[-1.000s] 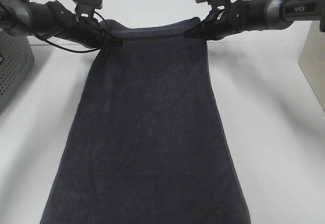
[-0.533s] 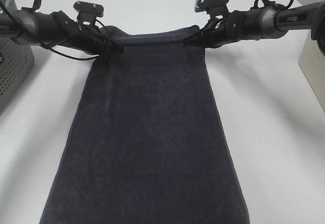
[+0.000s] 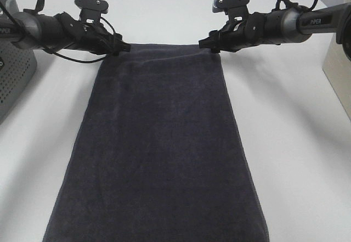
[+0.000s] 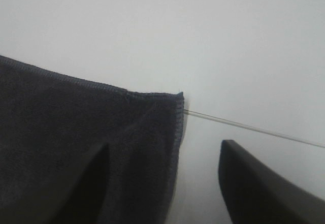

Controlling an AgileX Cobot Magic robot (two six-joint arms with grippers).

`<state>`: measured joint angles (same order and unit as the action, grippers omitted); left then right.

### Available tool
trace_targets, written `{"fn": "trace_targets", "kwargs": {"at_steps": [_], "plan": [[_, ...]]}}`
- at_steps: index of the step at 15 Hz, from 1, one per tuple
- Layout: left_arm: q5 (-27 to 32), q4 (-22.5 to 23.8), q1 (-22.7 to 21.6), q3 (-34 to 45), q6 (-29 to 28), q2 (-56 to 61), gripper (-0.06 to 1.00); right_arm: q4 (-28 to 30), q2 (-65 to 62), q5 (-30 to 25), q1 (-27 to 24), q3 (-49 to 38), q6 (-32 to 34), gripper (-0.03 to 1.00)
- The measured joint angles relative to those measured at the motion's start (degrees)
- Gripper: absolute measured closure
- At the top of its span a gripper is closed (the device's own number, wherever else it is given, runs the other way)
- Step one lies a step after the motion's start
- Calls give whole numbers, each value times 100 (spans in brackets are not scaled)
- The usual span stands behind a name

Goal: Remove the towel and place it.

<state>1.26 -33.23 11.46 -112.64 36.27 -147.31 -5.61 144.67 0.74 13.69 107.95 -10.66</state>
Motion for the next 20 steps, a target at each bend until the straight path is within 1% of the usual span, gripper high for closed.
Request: {"fn": "trace_targets", "kwargs": {"at_steps": [1, 2, 3, 5, 6, 8, 9, 11, 12, 13, 14, 15, 16, 18, 19, 20], "plan": [[0, 0, 0, 0, 0, 0, 21, 0, 0, -74, 0, 0, 0, 31], [34, 0, 0, 0, 0, 0, 19, 0, 0, -223, 0, 0, 0, 29], [160, 0, 0, 0, 0, 11, 18, 0, -23, -487, 0, 0, 0, 28], [756, 115, 0, 0, 0, 126, 17, 0, -206, -1375, 0, 0, 0, 28], [1238, 275, 0, 0, -6, 275, 17, -6, -418, -1971, 0, 0, 17, 28], [2189, 625, 0, 0, -361, 785, 17, -40, -997, -3191, 0, 0, 321, 28], [2624, 957, 0, 0, -762, 1129, 17, -40, -1295, -3908, 0, 0, 470, 28], [3570, 1960, 0, -6, -1811, 1856, 17, -40, -1942, -5053, 0, 6, 584, 28], [4062, 2550, 0, -6, -2269, 2160, 17, -40, -2252, -5386, 0, 6, 642, 28], [4435, 3163, -11, -6, -2676, 2424, 17, -40, -2550, -5546, -11, 6, 773, 28], [4721, 3541, -63, -6, -2997, 2687, 17, -40, -2876, -5592, -57, 6, 945, 28], [4933, 3759, -218, -6, -3254, 2928, 17, -46, -3163, -5615, -178, 17, 1123, 28], [5237, 3833, -779, -6, -3518, 3329, 17, -166, -3552, -5816, -630, 17, 1369, 28], [5558, 3575, -1473, -6, -3529, 3684, 17, -160, -3793, -6102, -945, 17, 1467, 28], [5752, 3426, -1730, -6, -3449, 3827, 17, -115, -3845, -6314, -957, 17, 1467, 28], [5947, 3283, -1874, -6, -3358, 3942, 17, -63, -3873, -6572, -945, 17, 1467, 28]]}}
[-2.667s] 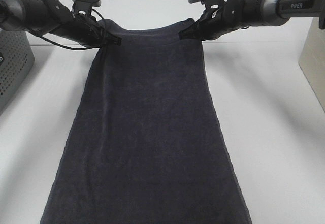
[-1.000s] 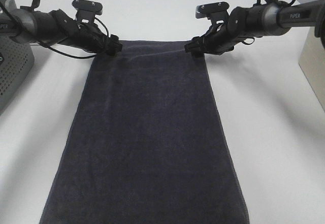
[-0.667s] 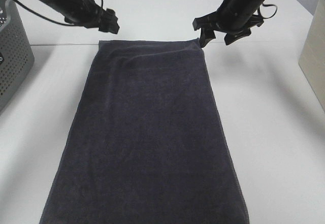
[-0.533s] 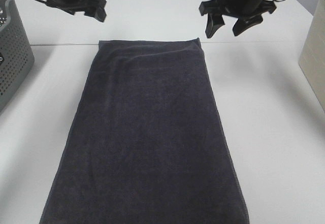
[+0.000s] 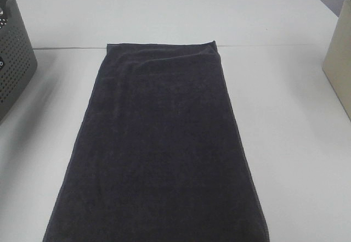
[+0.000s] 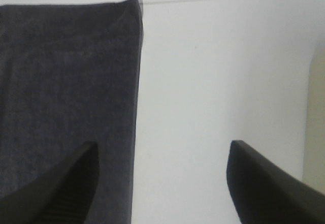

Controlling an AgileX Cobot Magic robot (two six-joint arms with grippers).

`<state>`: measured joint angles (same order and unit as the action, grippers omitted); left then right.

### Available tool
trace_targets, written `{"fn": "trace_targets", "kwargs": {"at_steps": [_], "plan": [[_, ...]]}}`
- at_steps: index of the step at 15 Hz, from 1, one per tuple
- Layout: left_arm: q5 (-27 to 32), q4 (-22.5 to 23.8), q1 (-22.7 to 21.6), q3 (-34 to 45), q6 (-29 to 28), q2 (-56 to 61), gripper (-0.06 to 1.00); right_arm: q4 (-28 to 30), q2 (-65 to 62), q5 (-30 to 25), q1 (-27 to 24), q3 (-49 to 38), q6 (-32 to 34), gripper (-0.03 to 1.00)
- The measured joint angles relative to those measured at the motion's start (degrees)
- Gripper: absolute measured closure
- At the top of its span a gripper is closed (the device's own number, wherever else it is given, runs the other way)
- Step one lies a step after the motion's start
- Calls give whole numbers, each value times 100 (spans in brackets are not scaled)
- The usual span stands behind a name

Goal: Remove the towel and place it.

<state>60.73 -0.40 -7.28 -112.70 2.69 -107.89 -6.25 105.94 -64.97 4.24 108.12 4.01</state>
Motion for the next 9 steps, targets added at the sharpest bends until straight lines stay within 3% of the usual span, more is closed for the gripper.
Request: {"fn": "trace_targets", "kwargs": {"at_steps": [3, 6, 9], "plan": [[332, -201, -189, 332, 155, 458, 17, 149, -17, -458, 0, -6, -6, 29], [-143, -258, -269, 2005, 149, 1650, 18, 183, -647, -458, 0, -550, 6, 32], [-498, -286, -269, 3759, 40, 3134, 18, 183, -1856, -464, 0, -1759, 206, 33]]}}
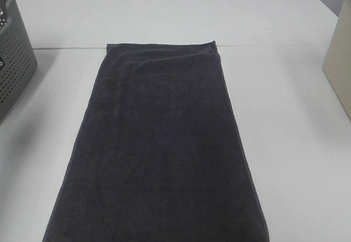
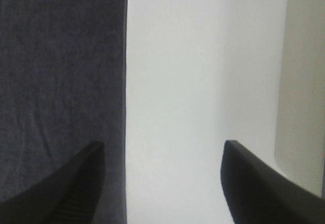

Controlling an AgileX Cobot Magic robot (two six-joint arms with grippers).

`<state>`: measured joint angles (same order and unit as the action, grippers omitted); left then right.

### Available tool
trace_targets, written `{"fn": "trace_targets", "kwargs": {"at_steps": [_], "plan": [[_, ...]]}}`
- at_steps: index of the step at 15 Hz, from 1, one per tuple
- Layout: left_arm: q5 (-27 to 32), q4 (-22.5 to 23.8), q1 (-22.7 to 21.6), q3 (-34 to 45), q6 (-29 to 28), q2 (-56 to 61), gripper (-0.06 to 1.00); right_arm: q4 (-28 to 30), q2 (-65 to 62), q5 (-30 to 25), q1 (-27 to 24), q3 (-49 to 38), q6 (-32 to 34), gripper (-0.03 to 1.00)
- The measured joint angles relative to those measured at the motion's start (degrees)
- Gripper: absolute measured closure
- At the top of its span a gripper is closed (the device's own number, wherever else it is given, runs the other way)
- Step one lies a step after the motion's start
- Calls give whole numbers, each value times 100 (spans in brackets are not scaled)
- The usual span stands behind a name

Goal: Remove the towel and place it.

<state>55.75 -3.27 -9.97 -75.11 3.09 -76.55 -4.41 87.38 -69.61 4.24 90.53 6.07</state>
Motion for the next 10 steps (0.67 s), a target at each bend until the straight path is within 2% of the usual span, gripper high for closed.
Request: {"fn": "trace_targets", "kwargs": {"at_steps": [3, 10], "plan": [[-17, 11, 0, 1043, -69, 1318, 18, 40, -1518, -6, 0, -1352, 252, 33], [521, 23, 0, 2200, -120, 3741, 18, 149, -5008, -23, 0, -4206, 269, 33]]}}
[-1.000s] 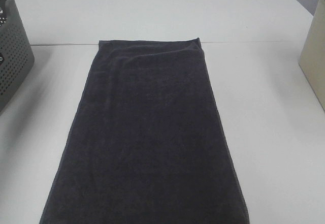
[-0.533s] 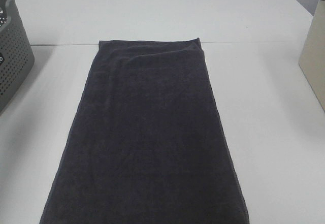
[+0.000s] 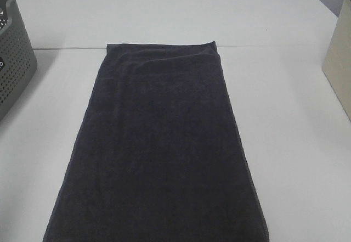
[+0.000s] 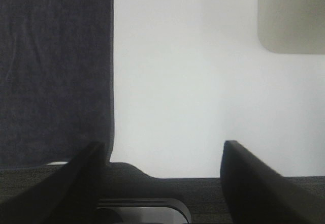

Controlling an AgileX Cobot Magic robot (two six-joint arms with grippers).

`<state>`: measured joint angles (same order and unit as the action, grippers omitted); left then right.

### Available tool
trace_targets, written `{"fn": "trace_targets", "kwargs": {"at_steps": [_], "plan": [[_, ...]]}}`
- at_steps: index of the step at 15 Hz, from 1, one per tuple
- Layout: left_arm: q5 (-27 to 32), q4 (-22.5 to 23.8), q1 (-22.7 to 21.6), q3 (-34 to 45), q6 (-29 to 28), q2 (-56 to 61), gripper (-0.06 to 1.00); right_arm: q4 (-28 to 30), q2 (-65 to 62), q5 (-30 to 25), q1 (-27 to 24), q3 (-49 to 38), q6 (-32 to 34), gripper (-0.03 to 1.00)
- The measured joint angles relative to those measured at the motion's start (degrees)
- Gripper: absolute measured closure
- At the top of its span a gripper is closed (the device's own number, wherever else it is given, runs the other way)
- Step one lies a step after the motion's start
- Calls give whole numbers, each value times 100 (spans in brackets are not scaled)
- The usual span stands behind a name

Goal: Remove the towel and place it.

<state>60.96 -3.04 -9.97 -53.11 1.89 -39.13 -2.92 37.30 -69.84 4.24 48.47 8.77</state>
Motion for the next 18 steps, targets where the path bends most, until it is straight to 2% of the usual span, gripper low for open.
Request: {"fn": "trace_targets", "kwargs": {"at_steps": [3, 7, 9, 14, 18], "plan": [[132, 29, 0, 504, -11, 751, 18, 195, -1238, 6, 0, -854, 0, 33], [132, 29, 0, 1524, 6, 1942, 18, 292, -2418, 229, 0, -1495, -292, 33], [223, 29, 0, 1793, 6, 2469, 18, 292, -2842, 332, 0, -1736, -344, 33], [865, 34, 0, 1896, 11, 3913, 18, 292, -3747, 642, 0, -2131, -481, 33], [808, -246, 0, 2080, 132, 3948, 18, 292, -3759, 693, 0, -2189, -630, 33]]}}
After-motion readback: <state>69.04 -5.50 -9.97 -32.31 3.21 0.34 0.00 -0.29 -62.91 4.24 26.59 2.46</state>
